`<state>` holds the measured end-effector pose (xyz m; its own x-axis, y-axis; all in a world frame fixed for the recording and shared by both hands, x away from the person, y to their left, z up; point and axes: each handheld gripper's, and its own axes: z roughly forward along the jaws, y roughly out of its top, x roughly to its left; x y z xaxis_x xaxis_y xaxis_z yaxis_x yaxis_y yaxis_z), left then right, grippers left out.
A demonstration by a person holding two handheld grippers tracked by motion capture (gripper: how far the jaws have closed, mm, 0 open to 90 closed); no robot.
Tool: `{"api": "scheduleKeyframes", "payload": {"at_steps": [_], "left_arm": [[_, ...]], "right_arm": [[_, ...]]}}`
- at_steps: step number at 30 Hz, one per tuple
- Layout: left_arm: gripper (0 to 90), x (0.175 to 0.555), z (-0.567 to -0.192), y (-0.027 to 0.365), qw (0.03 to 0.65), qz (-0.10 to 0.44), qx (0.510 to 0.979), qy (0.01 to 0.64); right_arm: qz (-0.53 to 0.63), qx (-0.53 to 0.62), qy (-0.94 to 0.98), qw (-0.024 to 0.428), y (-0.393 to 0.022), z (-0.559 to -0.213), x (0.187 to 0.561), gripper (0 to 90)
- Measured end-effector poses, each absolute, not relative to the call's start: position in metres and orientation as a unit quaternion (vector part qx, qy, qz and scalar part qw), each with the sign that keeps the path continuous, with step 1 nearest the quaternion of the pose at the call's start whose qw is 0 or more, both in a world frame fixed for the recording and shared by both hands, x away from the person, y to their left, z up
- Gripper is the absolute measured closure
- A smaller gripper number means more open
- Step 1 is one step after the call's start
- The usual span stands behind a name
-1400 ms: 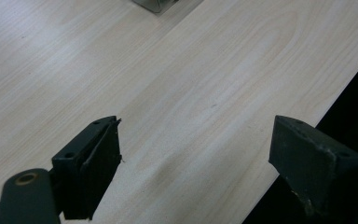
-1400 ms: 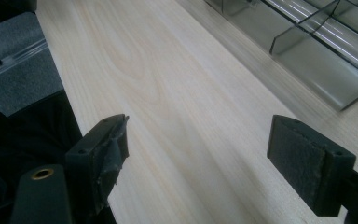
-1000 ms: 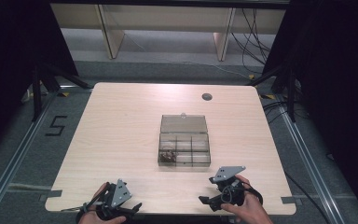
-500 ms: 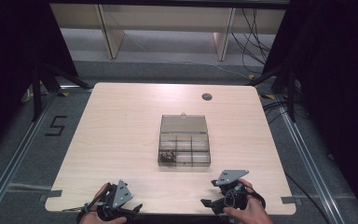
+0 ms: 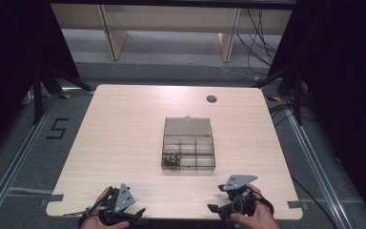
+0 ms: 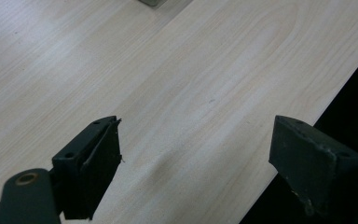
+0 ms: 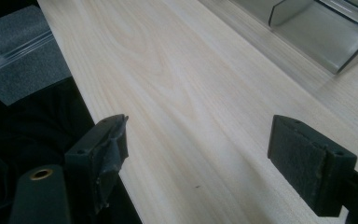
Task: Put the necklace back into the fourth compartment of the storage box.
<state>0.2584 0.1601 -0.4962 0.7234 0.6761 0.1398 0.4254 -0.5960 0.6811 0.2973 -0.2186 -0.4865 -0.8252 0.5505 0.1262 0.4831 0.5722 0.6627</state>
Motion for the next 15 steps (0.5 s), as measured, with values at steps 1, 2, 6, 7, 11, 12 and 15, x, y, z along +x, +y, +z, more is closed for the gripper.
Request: {"api": "scheduleKeyframes", "payload": {"at_steps": [1, 2, 6, 7, 11, 12, 15], "left_arm": [[15.9, 0.2586, -0.4957, 0.1604, 0.319, 0.198, 0.872, 0.313], [15.9, 0.2587, -0.4951, 0.1607, 0.316, 0.195, 0.874, 0.314], [16.0, 0.2586, -0.4953, 0.1611, 0.319, 0.196, 0.871, 0.317], [16.0, 0.2588, -0.4955, 0.1610, 0.319, 0.195, 0.872, 0.316], [15.9, 0.2587, -0.4950, 0.1606, 0.315, 0.197, 0.872, 0.318], [15.9, 0.2589, -0.4953, 0.1607, 0.316, 0.196, 0.872, 0.318], [15.9, 0.2591, -0.4953, 0.1606, 0.316, 0.196, 0.873, 0.316]], "right_arm": [[0.359, 0.292, 0.885, 0.047, -0.2187, -0.4867, 0.2971, 20.9], [0.360, 0.293, 0.885, 0.049, -0.2186, -0.4870, 0.2969, 20.9], [0.361, 0.295, 0.883, 0.047, -0.2197, -0.4869, 0.2966, 20.9], [0.363, 0.296, 0.882, 0.047, -0.2197, -0.4873, 0.2966, 20.8], [0.364, 0.299, 0.881, 0.043, -0.2186, -0.4892, 0.2959, 20.7], [0.357, 0.296, 0.885, 0.041, -0.2193, -0.4883, 0.2962, 20.8], [0.365, 0.298, 0.881, 0.049, -0.2193, -0.4895, 0.2961, 20.9]]}}
